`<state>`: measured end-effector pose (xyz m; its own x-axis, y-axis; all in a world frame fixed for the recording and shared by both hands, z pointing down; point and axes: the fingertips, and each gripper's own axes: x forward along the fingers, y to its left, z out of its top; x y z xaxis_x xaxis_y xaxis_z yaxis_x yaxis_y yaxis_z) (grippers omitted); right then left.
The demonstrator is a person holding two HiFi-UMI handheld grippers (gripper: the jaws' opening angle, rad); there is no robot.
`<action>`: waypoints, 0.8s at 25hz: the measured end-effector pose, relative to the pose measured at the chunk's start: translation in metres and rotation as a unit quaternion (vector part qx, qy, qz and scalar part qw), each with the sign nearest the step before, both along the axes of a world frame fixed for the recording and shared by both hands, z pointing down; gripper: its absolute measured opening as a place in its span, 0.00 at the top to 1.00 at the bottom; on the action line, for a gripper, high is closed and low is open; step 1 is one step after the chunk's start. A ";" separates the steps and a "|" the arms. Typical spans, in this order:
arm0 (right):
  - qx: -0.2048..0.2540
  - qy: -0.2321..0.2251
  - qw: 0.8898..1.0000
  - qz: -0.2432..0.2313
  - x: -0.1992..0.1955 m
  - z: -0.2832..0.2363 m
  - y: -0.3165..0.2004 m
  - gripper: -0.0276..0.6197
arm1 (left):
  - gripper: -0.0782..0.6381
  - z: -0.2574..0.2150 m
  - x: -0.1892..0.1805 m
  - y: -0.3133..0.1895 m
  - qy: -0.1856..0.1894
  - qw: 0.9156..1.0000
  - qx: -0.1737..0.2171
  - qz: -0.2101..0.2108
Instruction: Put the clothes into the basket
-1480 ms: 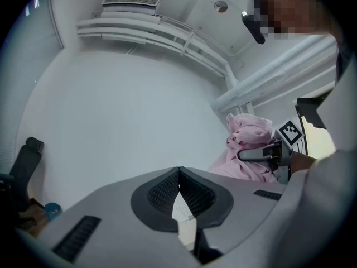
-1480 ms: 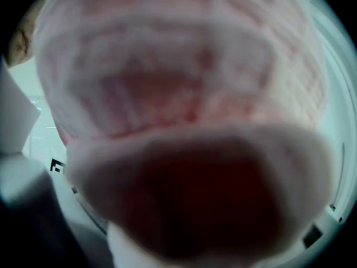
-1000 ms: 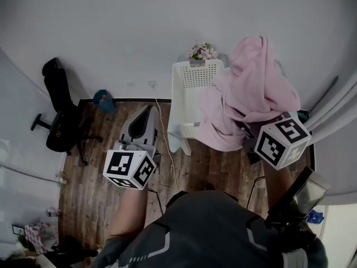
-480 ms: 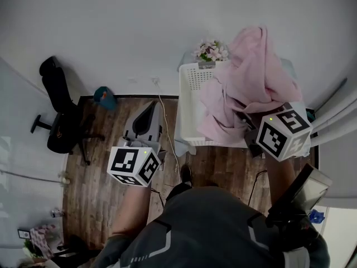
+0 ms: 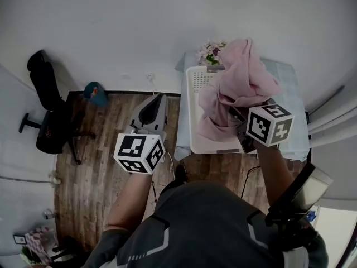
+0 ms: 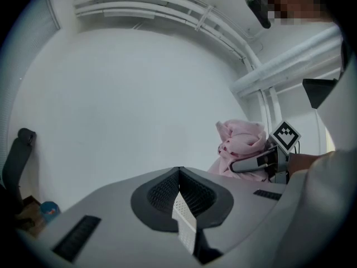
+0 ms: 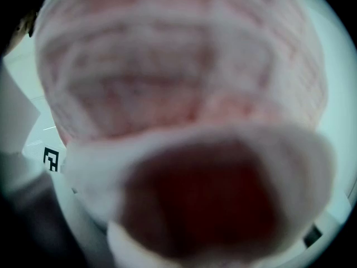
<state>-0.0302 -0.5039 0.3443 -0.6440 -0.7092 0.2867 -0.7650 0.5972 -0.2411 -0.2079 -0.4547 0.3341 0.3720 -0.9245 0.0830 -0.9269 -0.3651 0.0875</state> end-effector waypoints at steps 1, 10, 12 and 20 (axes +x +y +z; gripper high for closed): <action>-0.011 0.006 1.000 0.000 -0.006 0.011 -0.007 0.42 | 0.88 0.007 -0.006 -0.007 0.003 1.000 -0.007 -0.002; -0.117 0.054 0.992 -0.010 -0.027 0.114 -0.043 0.42 | 0.88 0.082 -0.016 -0.058 0.011 0.997 -0.075 0.005; -0.141 0.065 0.988 -0.017 -0.033 0.134 -0.045 0.42 | 0.88 0.097 -0.021 -0.066 0.003 0.996 -0.086 0.002; -0.243 0.118 0.962 -0.029 -0.045 0.218 -0.049 0.42 | 0.88 0.171 -0.030 -0.089 0.018 0.987 -0.156 -0.005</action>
